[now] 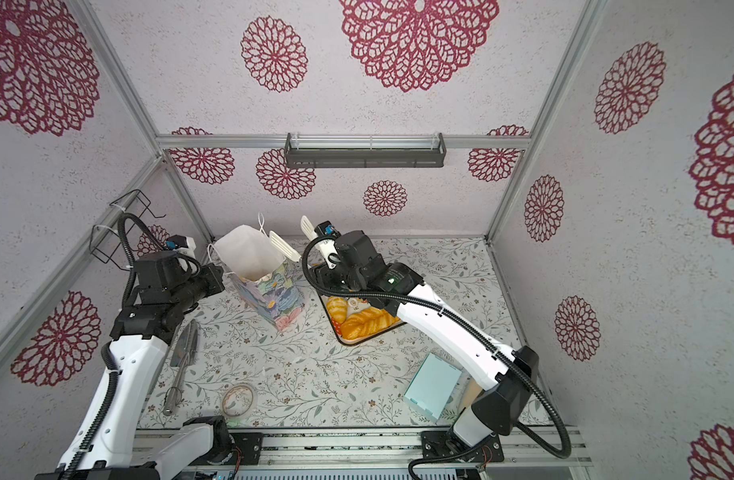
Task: Place the fake bread into the paper bag
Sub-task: 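Move the empty tongs with the right gripper back over the bread tray, then lower the tongs with the right gripper around a croissant on the tray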
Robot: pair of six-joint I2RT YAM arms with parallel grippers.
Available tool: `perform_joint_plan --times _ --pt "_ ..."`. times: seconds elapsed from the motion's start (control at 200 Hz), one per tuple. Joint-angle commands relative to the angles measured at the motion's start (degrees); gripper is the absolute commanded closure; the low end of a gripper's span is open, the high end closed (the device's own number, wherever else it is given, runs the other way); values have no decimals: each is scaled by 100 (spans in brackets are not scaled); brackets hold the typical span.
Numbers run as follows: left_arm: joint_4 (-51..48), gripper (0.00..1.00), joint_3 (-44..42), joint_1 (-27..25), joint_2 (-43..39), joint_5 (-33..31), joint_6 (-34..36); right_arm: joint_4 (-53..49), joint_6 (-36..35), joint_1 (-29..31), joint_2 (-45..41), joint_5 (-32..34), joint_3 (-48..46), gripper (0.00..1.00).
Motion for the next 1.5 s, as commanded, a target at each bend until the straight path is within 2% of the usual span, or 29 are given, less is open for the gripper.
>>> perform_joint_plan --times 0.0,0.375,1.096,1.496 --pt "65 90 -45 37 -71 -69 11 -5 96 -246 -313 227 -122 36" --pt "73 88 -39 42 -22 -61 -2 -627 620 -824 -137 40 -544 36" --pt "60 88 -46 38 3 -43 -15 -842 993 -909 296 -731 -1506 36" --pt "62 87 -41 43 40 -44 -15 -735 1020 -910 445 -828 -1933 36"
